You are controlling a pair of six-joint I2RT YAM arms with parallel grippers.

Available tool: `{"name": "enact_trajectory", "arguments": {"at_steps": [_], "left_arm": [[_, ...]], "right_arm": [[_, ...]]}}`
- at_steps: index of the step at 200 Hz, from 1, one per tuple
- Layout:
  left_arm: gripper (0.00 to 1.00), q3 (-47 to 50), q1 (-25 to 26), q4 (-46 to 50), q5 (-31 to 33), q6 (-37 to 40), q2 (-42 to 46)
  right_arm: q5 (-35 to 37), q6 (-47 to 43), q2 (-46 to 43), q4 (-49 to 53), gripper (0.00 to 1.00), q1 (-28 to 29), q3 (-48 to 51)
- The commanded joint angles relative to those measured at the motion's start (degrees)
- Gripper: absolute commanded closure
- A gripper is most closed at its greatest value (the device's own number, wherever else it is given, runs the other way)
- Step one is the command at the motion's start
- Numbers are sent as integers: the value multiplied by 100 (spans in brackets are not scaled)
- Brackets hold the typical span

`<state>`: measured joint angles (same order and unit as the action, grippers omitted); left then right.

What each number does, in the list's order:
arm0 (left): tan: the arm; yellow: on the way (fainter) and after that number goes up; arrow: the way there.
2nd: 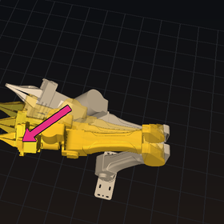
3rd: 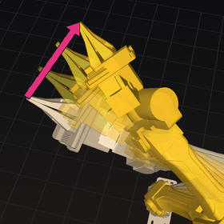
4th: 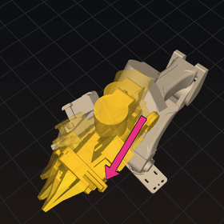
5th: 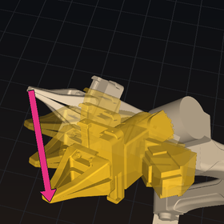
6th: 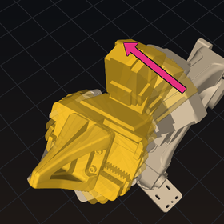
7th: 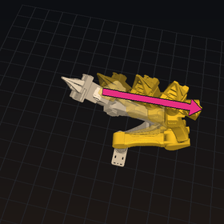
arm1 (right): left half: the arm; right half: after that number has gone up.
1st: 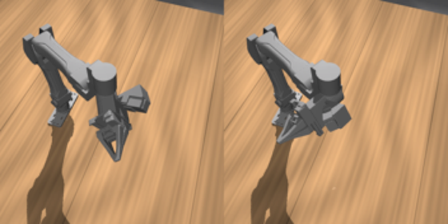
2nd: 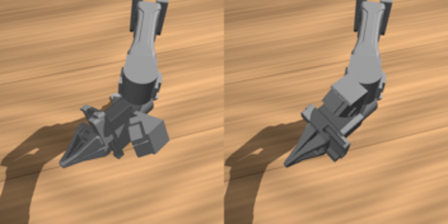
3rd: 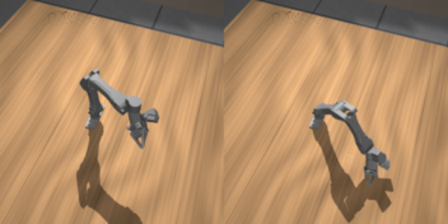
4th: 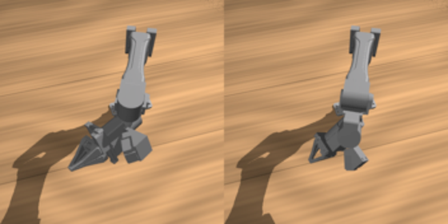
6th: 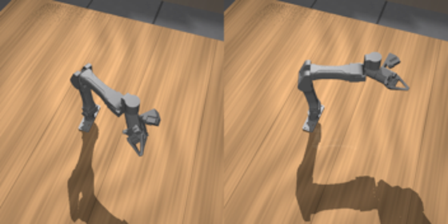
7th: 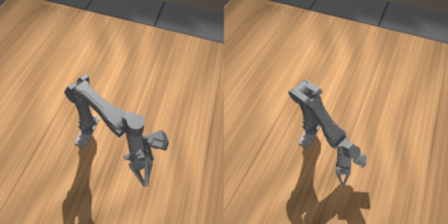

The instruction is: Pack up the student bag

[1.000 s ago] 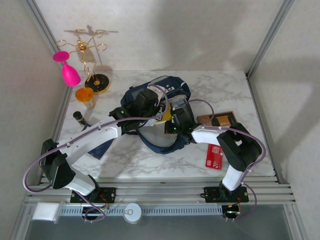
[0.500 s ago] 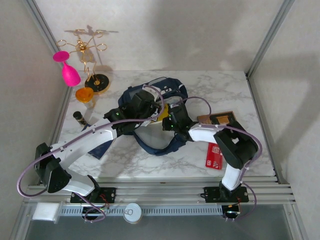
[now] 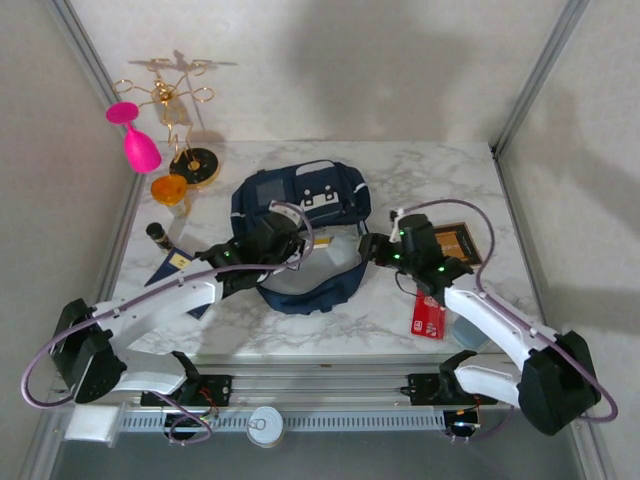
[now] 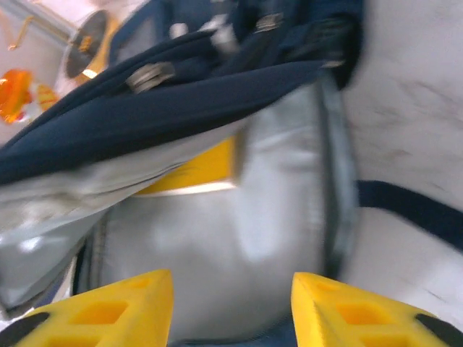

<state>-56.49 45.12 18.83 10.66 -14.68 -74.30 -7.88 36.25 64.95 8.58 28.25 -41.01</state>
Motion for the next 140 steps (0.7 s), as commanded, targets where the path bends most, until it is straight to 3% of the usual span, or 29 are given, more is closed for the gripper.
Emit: {"name": "enact_trajectory", "arguments": {"at_steps": [1,16,27,42,72,92,140], "left_arm": [[99,391,-66,-321,-389,-495,257],[72,495,12,-393,-740,-745,300],[63,505,144,-495,-1032,-876,319],[60,455,443,-754,-1068,-1113,369],[50,498,940,-2031,-1369,-1762,145],[49,331,1152,-2587,-1408,-1880,-376],[49,-426,1287,-2577,-1384,-1855,-1497]], "right_arm": [[-416,162,-83,1477,44,-766,11],[-218,106,-86,1899,34,-1352,-109],[-35,172,-45,2093,22,-1741,-167],[-129,291,42,2144,12,-2297,-180],[-154,591,229,1710,7,-3020,-41],[-398,913,457,1272,7,-3380,90],[-529,1456,1006,524,16,-3587,376]]}}
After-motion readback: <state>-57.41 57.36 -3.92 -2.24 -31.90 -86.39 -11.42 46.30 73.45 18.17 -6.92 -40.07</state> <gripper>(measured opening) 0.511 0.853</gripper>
